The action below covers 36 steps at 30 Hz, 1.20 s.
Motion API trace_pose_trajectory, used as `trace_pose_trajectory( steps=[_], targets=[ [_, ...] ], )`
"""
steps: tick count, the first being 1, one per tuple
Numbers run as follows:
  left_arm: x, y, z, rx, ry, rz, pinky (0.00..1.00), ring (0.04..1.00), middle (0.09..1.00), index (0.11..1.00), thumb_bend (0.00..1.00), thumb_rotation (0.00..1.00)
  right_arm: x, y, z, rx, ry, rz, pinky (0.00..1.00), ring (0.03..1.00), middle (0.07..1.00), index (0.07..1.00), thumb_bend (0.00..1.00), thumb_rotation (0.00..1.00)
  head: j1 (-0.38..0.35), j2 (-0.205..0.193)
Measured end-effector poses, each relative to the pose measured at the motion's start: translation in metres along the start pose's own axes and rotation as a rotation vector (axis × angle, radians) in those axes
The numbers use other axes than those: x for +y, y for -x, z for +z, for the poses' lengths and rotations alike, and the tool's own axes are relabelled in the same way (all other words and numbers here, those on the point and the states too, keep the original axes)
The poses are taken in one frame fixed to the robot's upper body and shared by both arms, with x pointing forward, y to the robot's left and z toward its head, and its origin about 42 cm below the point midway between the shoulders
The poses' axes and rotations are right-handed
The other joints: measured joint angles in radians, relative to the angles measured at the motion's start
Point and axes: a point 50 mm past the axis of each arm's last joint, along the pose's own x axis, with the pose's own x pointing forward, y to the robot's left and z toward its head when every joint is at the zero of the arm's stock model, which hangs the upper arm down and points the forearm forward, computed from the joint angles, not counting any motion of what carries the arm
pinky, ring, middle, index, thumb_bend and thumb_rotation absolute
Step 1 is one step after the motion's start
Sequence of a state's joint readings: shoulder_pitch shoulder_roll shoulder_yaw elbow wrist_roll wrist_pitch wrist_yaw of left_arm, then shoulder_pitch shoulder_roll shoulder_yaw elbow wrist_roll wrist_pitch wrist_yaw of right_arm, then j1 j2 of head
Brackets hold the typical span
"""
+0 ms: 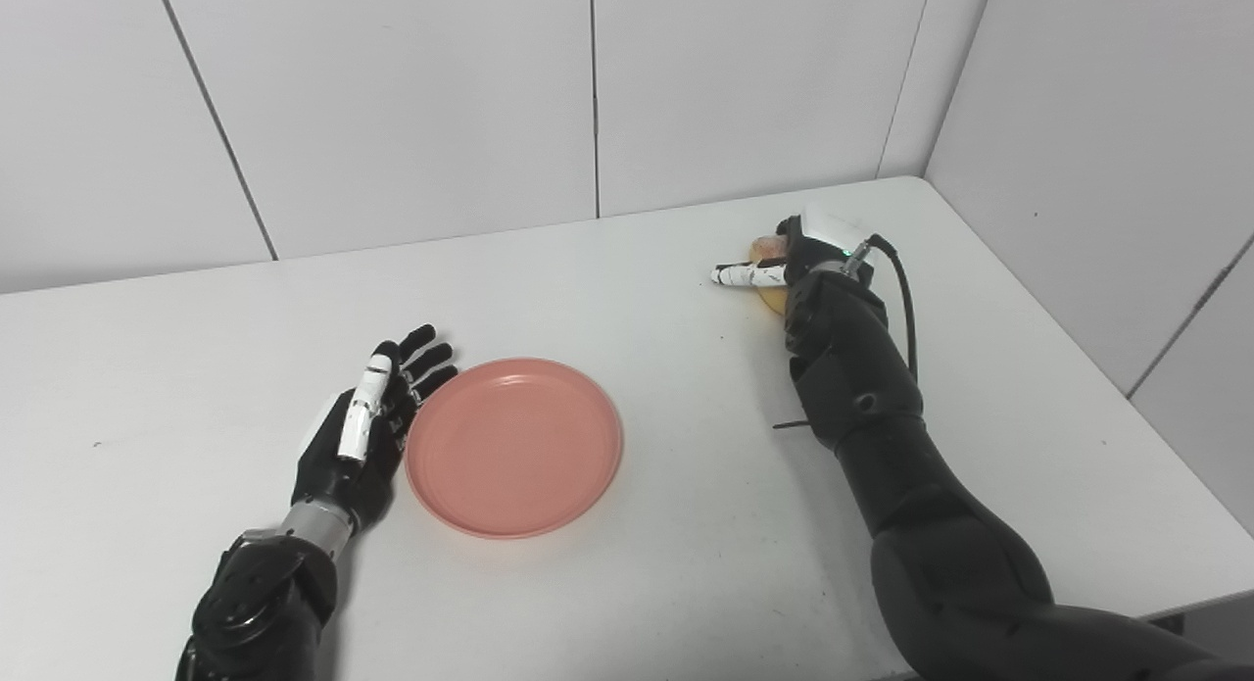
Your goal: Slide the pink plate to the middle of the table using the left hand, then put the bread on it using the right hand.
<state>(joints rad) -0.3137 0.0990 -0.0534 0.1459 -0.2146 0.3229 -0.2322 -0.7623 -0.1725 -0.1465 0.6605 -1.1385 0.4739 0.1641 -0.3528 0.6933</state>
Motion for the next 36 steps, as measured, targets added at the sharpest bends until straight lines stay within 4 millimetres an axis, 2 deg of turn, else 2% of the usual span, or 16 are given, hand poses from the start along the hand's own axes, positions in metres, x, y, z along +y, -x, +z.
trace_pose_trajectory(
  steps=[2, 7, 10, 14, 17, 18, 21, 23, 26, 28, 29, 30, 31, 36],
  targets=[
    [0.0, 0.0, -0.0001, 0.0, 0.0, 0.0, 0.87, 0.877, 0.881, 0.865, 0.31, 1.0, 0.0, -0.0019, 0.0, 0.004, 0.013, -0.001, 0.64, 0.78, 0.819, 0.799, 0.96, 0.62, 0.0, 0.0],
    [-0.0002, 0.0001, 0.0001, 0.0, -0.002, -0.001, 0.87, 0.875, 0.879, 0.865, 0.31, 1.0, 0.0002, -0.0033, 0.0017, -0.002, 0.025, -0.004, 0.72, 0.832, 0.849, 0.802, 0.9, 0.57, 0.003, 0.002],
    [-0.0008, 0.0012, 0.0001, -0.002, -0.003, 0.004, 0.87, 0.877, 0.88, 0.867, 0.31, 1.0, 0.0001, -0.0036, 0.0013, -0.004, 0.023, -0.005, 0.74, 0.846, 0.853, 0.799, 0.88, 0.52, 0.003, 0.002],
    [-0.0016, 0.002, -0.0002, -0.002, -0.005, 0.003, 0.87, 0.879, 0.882, 0.87, 0.31, 1.0, -0.0005, -0.0037, 0.0002, 0.001, 0.024, -0.009, 0.66, 0.816, 0.824, 0.802, 0.87, 0.38, 0.003, 0.002],
    [-0.0021, 0.0019, -0.0002, -0.002, -0.006, 0.001, 0.87, 0.876, 0.88, 0.866, 0.31, 1.0, 0.0007, -0.0011, -0.001, -0.006, 0.023, -0.018, 0.6, 0.76, 0.774, 0.758, 0.88, 0.31, 0.005, 0.003],
    [-0.0022, 0.0019, -0.0001, -0.003, -0.006, 0.001, 0.87, 0.875, 0.879, 0.865, 0.31, 1.0, 0.0016, 0.0006, -0.0026, -0.009, 0.017, -0.024, 0.47, 0.614, 0.683, 0.751, 0.88, 0.25, 0.005, 0.003],
    [-0.0018, 0.002, -0.0003, -0.002, -0.006, 0.002, 0.87, 0.876, 0.88, 0.866, 0.31, 1.0, 0.0026, 0.0025, -0.0069, -0.007, 0.009, -0.048, 0.34, 0.46, 0.569, 0.733, 0.85, 0.14, 0.006, 0.003],
    [-0.0018, 0.0019, -0.0006, -0.001, -0.005, 0.003, 0.87, 0.877, 0.882, 0.868, 0.31, 1.0, 0.0011, 0.002, -0.0069, -0.008, 0.013, -0.054, 0.35, 0.467, 0.566, 0.713, 0.83, 0.13, 0.006, 0.002],
    [-0.002, 0.0018, -0.0006, -0.001, -0.006, 0.003, 0.87, 0.877, 0.881, 0.867, 0.31, 1.0, 0.0007, 0.0015, -0.0018, -0.019, 0.03, -0.067, 0.33, 0.44, 0.535, 0.677, 0.84, 0.2, 0.006, 0.002],
    [-0.0021, 0.0017, -0.0006, -0.001, -0.006, 0.002, 0.87, 0.876, 0.88, 0.865, 0.31, 1.0, 0.0013, -0.0003, -0.0021, -0.018, 0.038, -0.081, 0.27, 0.344, 0.45, 0.666, 0.7, 0.13, 0.008, 0.002],
    [-0.0021, 0.0017, -0.0006, -0.001, -0.006, 0.002, 0.87, 0.877, 0.881, 0.865, 0.31, 1.0, 0.0007, -0.0018, -0.0049, -0.015, 0.04, -0.09, 0.27, 0.343, 0.448, 0.672, 0.62, 0.11, 0.008, 0.002],
    [-0.0021, 0.0017, -0.0006, -0.001, -0.006, 0.002, 0.87, 0.877, 0.881, 0.865, 0.31, 1.0, -0.0003, -0.0029, -0.0073, -0.014, 0.033, -0.088, 0.28, 0.351, 0.456, 0.568, 0.55, 0.13, 0.009, 0.002],
    [-0.002, 0.0018, -0.0006, -0.001, -0.006, 0.002, 0.87, 0.878, 0.882, 0.866, 0.31, 1.0, -0.0003, -0.0031, -0.0075, -0.017, 0.032, -0.085, 0.33, 0.424, 0.519, 0.516, 0.51, 0.15, 0.009, 0.002],
    [-0.0026, 0.0016, -0.0006, -0.001, -0.006, 0.003, 0.87, 0.88, 0.885, 0.869, 0.32, 1.0, 0.0006, -0.0015, -0.0038, -0.029, 0.04, -0.077, 0.36, 0.454, 0.538, 0.496, 0.49, 0.15, 0.011, 0.002]
  ],
)
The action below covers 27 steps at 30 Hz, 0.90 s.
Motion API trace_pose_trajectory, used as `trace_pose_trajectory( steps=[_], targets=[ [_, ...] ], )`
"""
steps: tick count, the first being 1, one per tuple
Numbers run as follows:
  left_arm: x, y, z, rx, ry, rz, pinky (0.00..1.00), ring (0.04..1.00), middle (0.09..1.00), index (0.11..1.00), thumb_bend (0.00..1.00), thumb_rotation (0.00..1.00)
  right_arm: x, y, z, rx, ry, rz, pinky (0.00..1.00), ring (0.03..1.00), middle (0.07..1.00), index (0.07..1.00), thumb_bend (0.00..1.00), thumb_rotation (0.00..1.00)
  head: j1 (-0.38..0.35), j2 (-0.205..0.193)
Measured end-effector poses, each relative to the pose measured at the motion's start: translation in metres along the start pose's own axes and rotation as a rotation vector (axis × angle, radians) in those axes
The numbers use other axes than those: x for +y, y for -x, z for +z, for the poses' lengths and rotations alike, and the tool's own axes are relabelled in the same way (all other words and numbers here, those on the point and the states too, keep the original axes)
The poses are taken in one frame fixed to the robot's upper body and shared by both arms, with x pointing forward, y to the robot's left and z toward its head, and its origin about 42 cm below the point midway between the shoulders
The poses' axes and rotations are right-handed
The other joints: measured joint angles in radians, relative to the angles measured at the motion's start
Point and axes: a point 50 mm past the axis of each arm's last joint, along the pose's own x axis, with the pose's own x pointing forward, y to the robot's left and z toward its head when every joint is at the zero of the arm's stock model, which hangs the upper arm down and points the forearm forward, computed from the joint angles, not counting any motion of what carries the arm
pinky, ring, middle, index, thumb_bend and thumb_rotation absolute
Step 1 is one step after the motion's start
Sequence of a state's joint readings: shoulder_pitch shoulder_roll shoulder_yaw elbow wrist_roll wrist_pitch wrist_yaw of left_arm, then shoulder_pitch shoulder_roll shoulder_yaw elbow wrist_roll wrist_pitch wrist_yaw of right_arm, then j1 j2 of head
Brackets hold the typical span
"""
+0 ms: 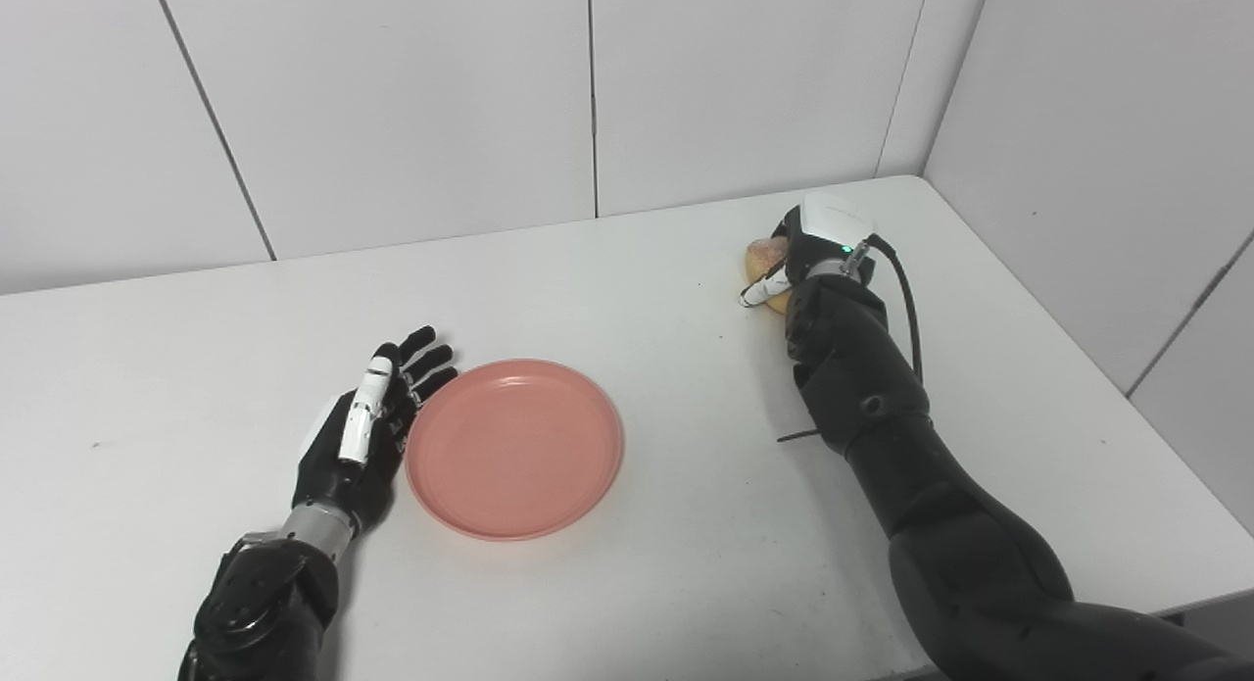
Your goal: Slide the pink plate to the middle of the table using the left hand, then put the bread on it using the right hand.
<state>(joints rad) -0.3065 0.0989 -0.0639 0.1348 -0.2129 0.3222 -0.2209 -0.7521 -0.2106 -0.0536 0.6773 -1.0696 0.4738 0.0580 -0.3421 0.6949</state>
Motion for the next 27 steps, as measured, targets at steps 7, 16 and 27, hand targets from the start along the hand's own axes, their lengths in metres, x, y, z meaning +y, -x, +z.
trace_pose_trajectory(
  steps=[7, 16, 27],
  targets=[
    [0.0, 0.0, 0.0, 0.0, -0.001, 0.002, 0.87, 0.882, 0.885, 0.87, 0.32, 1.0, -0.001, -0.001, -0.002, 0.004, -0.047, 0.01, 0.38, 0.494, 0.571, 0.496, 0.49, 0.15, 0.008, 0.0],
    [-0.001, -0.001, 0.0, 0.001, -0.002, 0.001, 0.87, 0.885, 0.887, 0.872, 0.32, 1.0, -0.014, 0.011, 0.005, -0.055, -0.149, -0.001, 0.4, 0.538, 0.603, 0.496, 0.49, 0.15, 0.032, -0.005],
    [-0.005, -0.003, -0.002, -0.009, -0.02, 0.003, 0.87, 0.882, 0.883, 0.869, 0.31, 1.0, -0.057, 0.053, 0.05, -0.269, -0.149, -0.053, 0.26, 0.347, 0.439, 0.489, 0.49, 0.15, 0.083, 0.0]
  ],
)
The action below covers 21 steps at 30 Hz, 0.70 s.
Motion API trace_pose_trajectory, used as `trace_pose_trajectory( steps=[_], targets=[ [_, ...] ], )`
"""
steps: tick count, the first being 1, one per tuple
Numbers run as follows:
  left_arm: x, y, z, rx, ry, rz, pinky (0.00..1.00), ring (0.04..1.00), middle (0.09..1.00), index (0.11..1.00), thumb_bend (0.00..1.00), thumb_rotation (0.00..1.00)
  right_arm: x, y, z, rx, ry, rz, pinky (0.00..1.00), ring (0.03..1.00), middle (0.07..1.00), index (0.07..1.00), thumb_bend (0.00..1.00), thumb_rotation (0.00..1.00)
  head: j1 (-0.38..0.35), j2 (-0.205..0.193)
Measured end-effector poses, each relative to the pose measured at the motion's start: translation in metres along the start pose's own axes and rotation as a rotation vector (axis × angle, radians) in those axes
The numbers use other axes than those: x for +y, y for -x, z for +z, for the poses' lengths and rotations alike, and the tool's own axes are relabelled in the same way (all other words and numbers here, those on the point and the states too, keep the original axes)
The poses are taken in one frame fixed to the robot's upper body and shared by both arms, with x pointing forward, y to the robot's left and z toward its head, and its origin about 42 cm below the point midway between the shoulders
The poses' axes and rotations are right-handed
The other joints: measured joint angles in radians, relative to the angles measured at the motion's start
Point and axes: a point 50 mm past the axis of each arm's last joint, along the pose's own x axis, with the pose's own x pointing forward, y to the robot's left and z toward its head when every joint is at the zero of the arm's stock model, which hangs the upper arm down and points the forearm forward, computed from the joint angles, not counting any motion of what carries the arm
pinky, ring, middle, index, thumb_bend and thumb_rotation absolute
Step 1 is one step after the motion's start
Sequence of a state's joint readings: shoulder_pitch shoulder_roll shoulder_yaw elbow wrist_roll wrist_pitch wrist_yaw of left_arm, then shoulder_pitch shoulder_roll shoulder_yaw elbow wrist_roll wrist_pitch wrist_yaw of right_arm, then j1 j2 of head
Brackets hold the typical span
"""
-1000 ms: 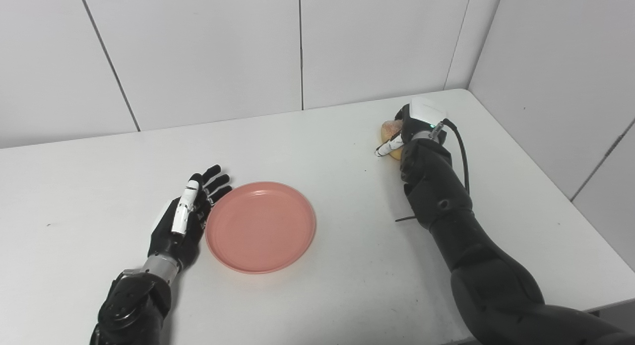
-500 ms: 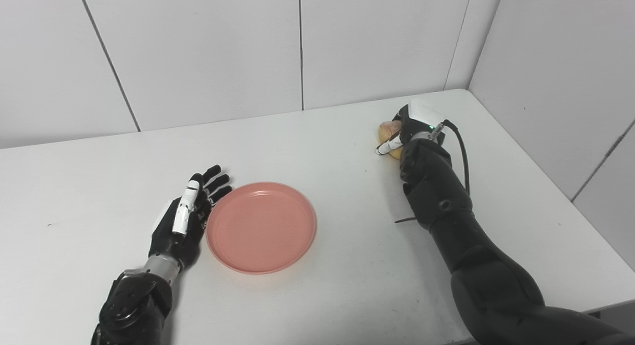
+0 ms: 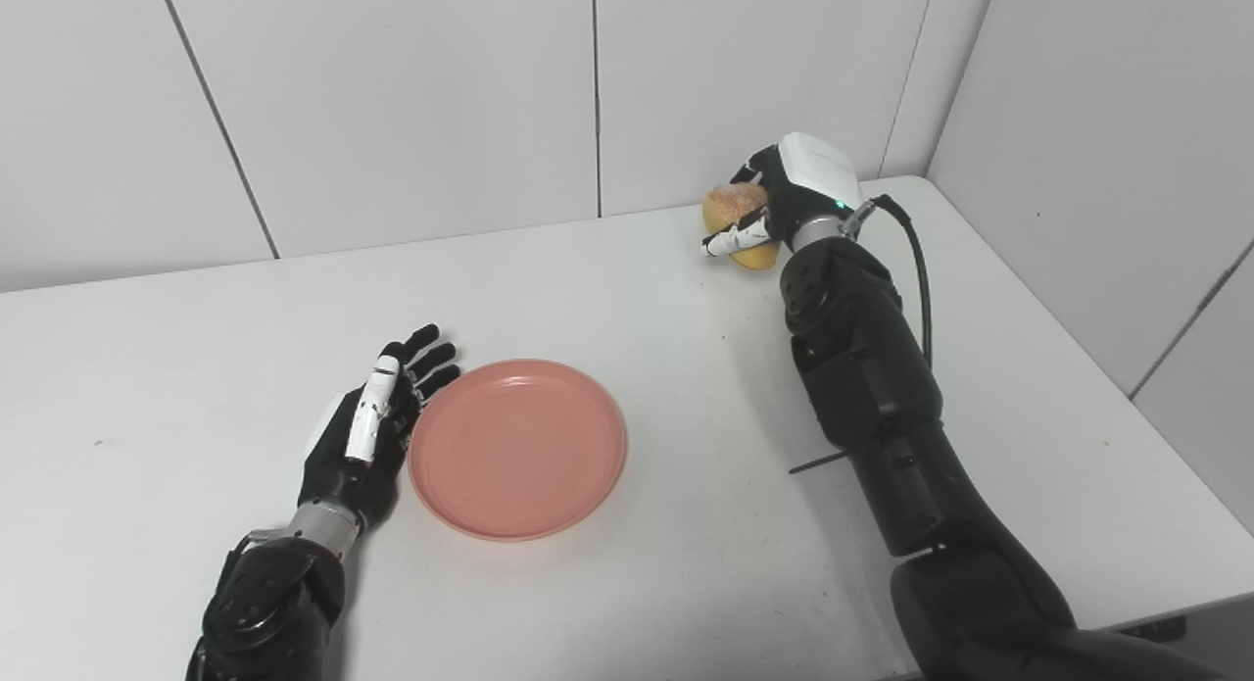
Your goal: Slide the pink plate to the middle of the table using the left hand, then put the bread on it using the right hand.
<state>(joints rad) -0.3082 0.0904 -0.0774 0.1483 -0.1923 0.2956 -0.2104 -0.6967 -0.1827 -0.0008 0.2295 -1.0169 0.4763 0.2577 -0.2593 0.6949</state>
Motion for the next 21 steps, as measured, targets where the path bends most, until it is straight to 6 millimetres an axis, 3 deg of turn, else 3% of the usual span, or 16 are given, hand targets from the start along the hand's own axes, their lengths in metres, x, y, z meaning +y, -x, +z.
trace_pose_trajectory(
  steps=[1, 3, 4, 6, 8, 12, 21],
  targets=[
    [-0.001, 0.0, 0.0, 0.0, 0.001, 0.002, 0.87, 0.881, 0.882, 0.868, 0.31, 1.0, 0.001, 0.003, 0.007, -0.02, 0.002, 0.005, 0.26, 0.348, 0.439, 0.489, 0.49, 0.15, 0.0, 0.0],
    [-0.003, -0.001, 0.0, -0.005, 0.004, 0.005, 0.86, 0.877, 0.879, 0.866, 0.3, 1.0, 0.001, 0.009, 0.015, -0.054, 0.004, 0.018, 0.34, 0.446, 0.522, 0.492, 0.49, 0.15, 0.023, 0.003],
    [-0.004, -0.001, -0.001, -0.006, 0.005, 0.01, 0.86, 0.874, 0.877, 0.864, 0.3, 1.0, 0.0, 0.014, 0.021, -0.08, 0.006, 0.02, 0.32, 0.418, 0.503, 0.493, 0.49, 0.15, 0.046, 0.006],
    [-0.008, -0.003, -0.001, -0.008, 0.001, 0.022, 0.86, 0.875, 0.877, 0.865, 0.29, 1.0, -0.002, 0.025, 0.036, -0.139, 0.002, 0.027, 0.35, 0.452, 0.538, 0.494, 0.49, 0.15, 0.046, 0.006],
    [-0.012, -0.004, -0.001, -0.01, 0.007, 0.03, 0.86, 0.877, 0.879, 0.867, 0.29, 1.0, -0.004, 0.035, 0.05, -0.185, -0.009, 0.042, 0.38, 0.497, 0.574, 0.495, 0.49, 0.15, 0.092, 0.015],
    [-0.017, -0.007, -0.004, -0.022, -0.003, 0.037, 0.85, 0.87, 0.875, 0.864, 0.3, 1.0, 0.0, 0.053, 0.072, -0.272, -0.011, 0.07, 0.32, 0.423, 0.512, 0.494, 0.49, 0.15, 0.141, 0.023],
    [-0.032, -0.015, -0.006, -0.041, -0.01, 0.075, 0.85, 0.87, 0.876, 0.862, 0.3, 1.0, 0.028, 0.081, 0.081, -0.353, 0.014, 0.167, 0.35, 0.462, 0.546, 0.494, 0.49, 0.14, 0.239, 0.044]
  ],
)
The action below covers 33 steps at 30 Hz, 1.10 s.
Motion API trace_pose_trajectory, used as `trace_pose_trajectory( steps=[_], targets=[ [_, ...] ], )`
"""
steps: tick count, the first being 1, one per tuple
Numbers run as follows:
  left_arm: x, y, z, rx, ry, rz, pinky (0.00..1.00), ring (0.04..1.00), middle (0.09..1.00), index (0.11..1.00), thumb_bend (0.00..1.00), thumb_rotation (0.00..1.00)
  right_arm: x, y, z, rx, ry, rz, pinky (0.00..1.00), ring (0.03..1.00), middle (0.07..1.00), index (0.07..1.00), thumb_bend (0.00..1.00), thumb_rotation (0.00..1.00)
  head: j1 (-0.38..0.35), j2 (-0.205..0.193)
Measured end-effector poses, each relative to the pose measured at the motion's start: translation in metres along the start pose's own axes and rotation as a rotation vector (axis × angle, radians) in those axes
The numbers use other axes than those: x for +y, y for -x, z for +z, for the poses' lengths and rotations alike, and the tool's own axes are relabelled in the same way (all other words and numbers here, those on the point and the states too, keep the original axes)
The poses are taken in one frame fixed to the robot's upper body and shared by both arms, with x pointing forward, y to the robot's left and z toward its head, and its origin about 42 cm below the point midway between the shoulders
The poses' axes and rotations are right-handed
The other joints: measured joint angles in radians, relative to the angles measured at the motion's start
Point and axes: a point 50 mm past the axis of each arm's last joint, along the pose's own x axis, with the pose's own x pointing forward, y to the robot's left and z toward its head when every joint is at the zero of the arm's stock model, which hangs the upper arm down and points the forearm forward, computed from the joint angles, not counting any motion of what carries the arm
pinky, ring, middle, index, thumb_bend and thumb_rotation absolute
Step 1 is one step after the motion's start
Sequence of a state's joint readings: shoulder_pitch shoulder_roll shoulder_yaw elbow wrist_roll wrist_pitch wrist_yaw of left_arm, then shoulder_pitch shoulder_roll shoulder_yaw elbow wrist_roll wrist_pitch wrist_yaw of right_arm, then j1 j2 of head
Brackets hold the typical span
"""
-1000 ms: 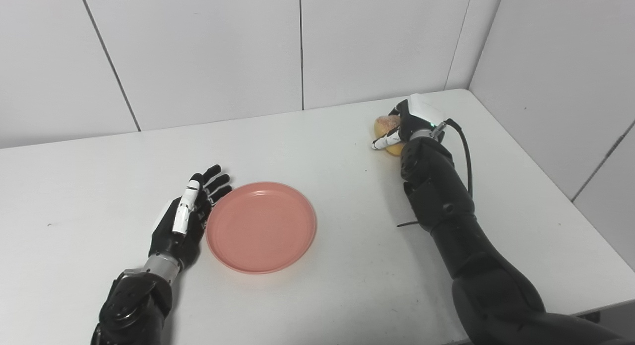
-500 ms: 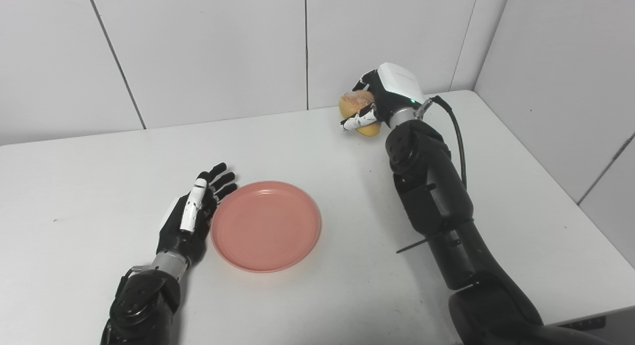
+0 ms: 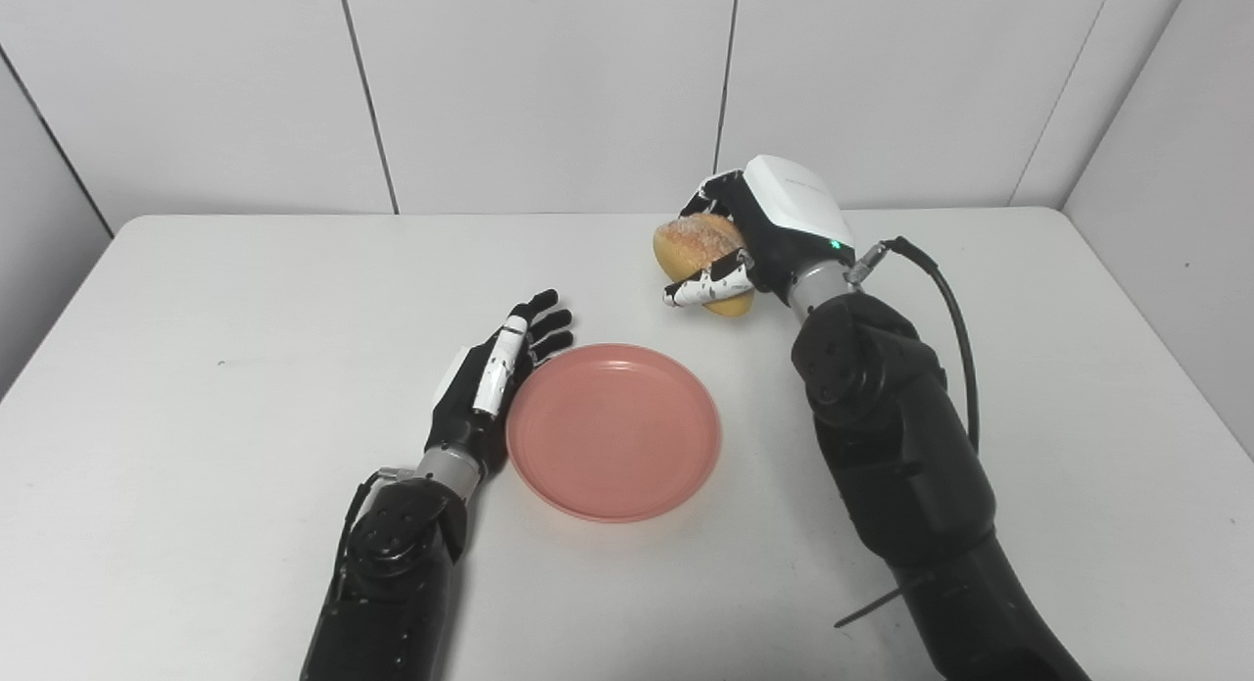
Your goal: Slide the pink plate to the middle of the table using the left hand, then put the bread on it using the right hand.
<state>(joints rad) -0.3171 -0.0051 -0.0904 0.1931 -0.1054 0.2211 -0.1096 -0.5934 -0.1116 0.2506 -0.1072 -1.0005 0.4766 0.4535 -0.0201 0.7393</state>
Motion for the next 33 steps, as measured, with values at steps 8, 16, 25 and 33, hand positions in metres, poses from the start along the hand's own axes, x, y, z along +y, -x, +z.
trace_pose_trajectory(
  steps=[8, 16, 25, 33],
  targets=[
    [-0.008, -0.004, -0.002, -0.015, -0.007, 0.024, 0.85, 0.868, 0.874, 0.866, 0.31, 1.0, 0.028, 0.01, 0.019, -0.081, 0.031, 0.086, 0.37, 0.485, 0.568, 0.494, 0.49, 0.15, 0.045, 0.017],
    [-0.014, -0.005, -0.002, -0.018, -0.007, 0.049, 0.85, 0.866, 0.872, 0.868, 0.33, 1.0, 0.05, 0.017, 0.023, -0.102, 0.045, 0.153, 0.38, 0.505, 0.579, 0.643, 0.43, 0.13, 0.049, 0.028],
    [-0.017, -0.005, -0.002, -0.02, 0.003, 0.063, 0.84, 0.86, 0.87, 0.858, 0.32, 1.0, 0.08, 0.024, 0.022, -0.098, 0.042, 0.24, 0.37, 0.465, 0.544, 0.634, 0.42, 0.13, 0.052, 0.043],
    [-0.017, -0.004, -0.001, -0.02, 0.004, 0.069, 0.83, 0.862, 0.87, 0.856, 0.32, 1.0, 0.09, 0.022, 0.017, -0.074, 0.038, 0.275, 0.33, 0.424, 0.522, 0.663, 0.43, 0.09, 0.052, 0.051]
  ],
)
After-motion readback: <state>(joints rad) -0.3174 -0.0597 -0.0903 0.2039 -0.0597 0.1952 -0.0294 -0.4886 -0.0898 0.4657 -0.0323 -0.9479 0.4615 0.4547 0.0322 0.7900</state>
